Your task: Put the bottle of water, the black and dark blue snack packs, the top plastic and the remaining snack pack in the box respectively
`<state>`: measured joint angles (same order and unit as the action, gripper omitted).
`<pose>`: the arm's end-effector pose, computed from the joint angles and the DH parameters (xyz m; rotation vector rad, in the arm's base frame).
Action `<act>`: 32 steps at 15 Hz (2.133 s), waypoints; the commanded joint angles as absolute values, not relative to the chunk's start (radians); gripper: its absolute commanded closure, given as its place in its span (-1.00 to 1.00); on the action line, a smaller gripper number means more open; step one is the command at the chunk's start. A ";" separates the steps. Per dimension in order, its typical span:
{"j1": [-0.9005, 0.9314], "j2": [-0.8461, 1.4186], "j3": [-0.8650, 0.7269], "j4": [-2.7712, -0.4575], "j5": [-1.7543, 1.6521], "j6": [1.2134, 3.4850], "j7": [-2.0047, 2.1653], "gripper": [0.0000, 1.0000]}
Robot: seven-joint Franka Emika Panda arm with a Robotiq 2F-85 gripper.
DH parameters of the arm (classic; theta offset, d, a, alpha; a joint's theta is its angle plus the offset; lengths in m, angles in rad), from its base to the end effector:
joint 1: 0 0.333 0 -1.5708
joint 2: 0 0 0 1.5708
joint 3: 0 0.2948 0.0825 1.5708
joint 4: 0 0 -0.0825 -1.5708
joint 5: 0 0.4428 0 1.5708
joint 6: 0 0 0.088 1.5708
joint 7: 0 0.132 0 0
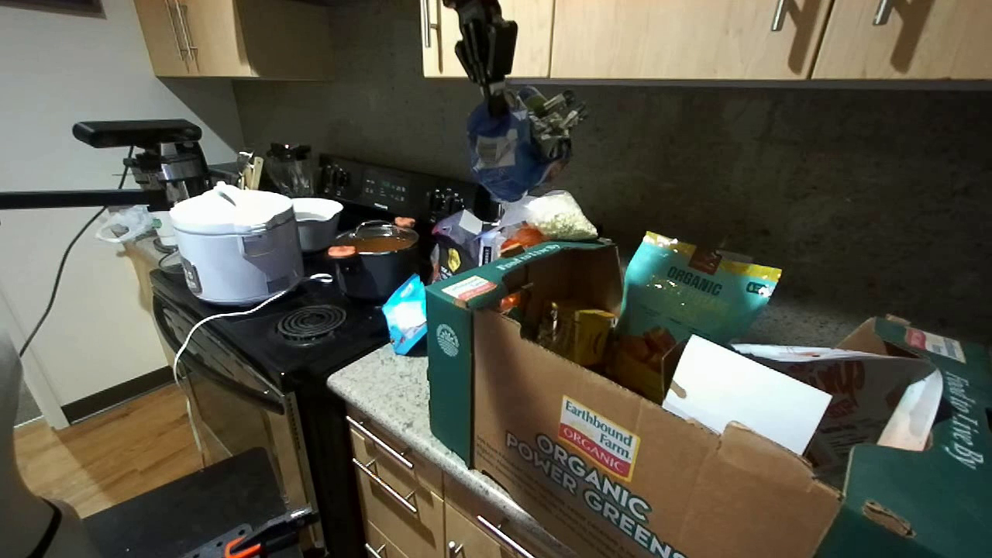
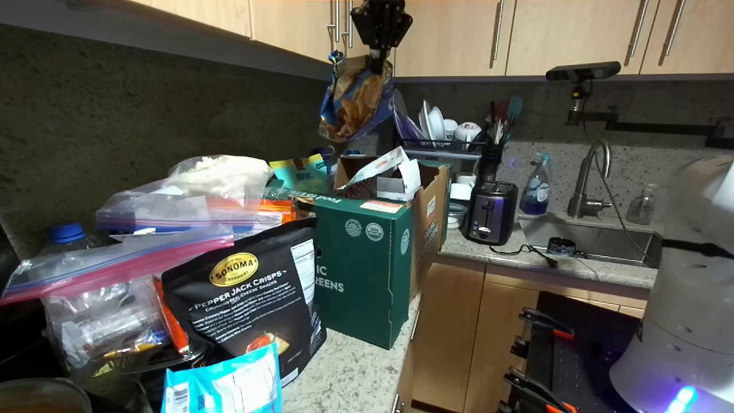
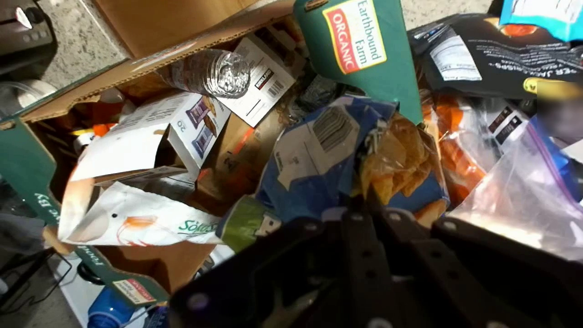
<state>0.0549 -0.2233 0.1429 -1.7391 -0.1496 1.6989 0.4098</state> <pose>0.5549 0.1006 0.6322 2.9872 -0.3102 0.3416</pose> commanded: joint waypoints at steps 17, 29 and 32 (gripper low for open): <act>-0.020 -0.053 0.041 -1.913 -0.219 2.080 0.716 0.99; -0.015 0.017 0.012 -2.030 -0.139 2.139 0.720 0.99; -0.015 0.034 0.008 -2.034 -0.114 2.140 0.713 0.99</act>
<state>-0.0229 0.0383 0.0221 -2.0165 -0.1443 2.1150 0.7135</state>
